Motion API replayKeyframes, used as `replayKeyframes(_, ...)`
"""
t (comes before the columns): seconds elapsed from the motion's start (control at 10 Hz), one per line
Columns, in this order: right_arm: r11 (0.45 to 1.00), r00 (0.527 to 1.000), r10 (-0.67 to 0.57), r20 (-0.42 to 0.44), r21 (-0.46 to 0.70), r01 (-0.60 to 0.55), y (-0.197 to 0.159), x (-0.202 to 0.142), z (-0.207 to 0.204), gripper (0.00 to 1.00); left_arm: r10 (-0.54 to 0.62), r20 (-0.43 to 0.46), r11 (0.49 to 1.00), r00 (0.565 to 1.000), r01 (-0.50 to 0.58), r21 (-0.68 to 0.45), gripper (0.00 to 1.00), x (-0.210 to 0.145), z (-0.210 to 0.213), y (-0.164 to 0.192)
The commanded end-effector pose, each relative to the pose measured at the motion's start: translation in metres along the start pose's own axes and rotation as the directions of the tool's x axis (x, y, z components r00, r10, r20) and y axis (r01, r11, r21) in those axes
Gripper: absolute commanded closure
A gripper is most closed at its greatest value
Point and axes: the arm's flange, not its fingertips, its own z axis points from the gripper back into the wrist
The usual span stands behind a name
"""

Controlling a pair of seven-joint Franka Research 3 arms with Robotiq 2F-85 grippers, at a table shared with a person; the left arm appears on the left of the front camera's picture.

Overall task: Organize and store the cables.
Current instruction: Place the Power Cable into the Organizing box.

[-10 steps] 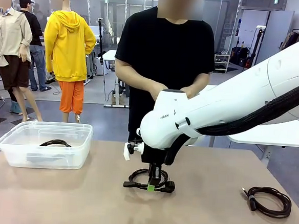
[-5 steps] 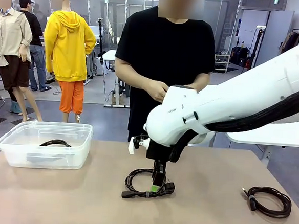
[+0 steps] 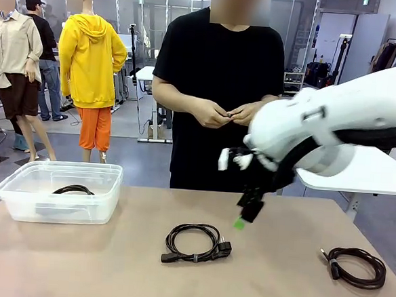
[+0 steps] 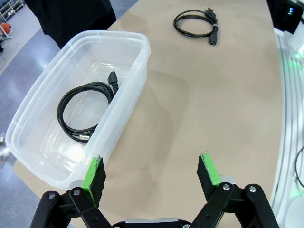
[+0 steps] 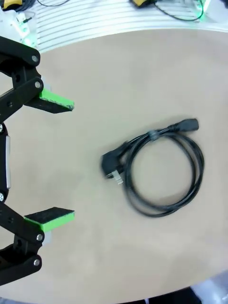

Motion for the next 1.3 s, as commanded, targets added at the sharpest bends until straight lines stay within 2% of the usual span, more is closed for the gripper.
replayKeyframes(0.0, 1.0, 0.996, -0.019, 0.083, -0.018, 0.02, -0.002, -0.06, 0.035, 0.0, -0.004, 0.016, 1.0, 1.0, 0.004, -0.005, 0.02, -0.001, 0.001, 0.0)
replayKeyframes(0.2, 0.994, 0.986, -0.055, 0.16, -0.08, 0.068, -0.013, -0.137, 0.082, 0.0, -0.004, 0.016, 1.0, 1.0, 0.004, -0.005, 0.02, -0.001, 0.001, 0.0)
replayKeyframes(0.4, 0.991, 0.977, -0.04, 0.208, -0.116, 0.065, -0.017, -0.208, 0.113, 0.0, -0.004, 0.016, 1.0, 1.0, 0.004, -0.005, 0.02, -0.001, 0.001, 0.0)
replayKeyframes(0.6, 0.993, 0.971, -0.025, 0.238, -0.108, 0.052, -0.019, -0.271, 0.133, 0.0, -0.004, 0.016, 1.0, 1.0, 0.004, -0.005, 0.02, -0.001, 0.001, 0.0)
replayKeyframes(0.7, 0.998, 0.963, -0.005, 0.269, -0.067, 0.023, -0.018, -0.301, 0.14, 0.0, -0.004, 0.016, 1.0, 1.0, 0.004, -0.005, 0.02, -0.001, 0.001, 0.0)
replayKeyframes(0.8, 0.997, 0.962, 0.027, 0.272, -0.079, -0.006, -0.017, -0.323, 0.147, 0.0, -0.004, 0.016, 1.0, 1.0, 0.004, -0.005, 0.02, -0.001, 0.001, 0.0)
replayKeyframes(0.9, 0.997, 0.946, 0.051, 0.321, -0.073, -0.029, -0.016, -0.341, 0.15, 0.0, -0.004, 0.016, 1.0, 1.0, 0.004, -0.005, 0.02, -0.001, 0.001, 0.0)
replayKeyframes(1.2, 0.987, 0.934, -0.027, 0.356, -0.14, 0.082, -0.015, -0.378, 0.149, 0.0, -0.004, 0.016, 1.0, 1.0, 0.004, -0.005, 0.02, -0.001, 0.001, 0.0)
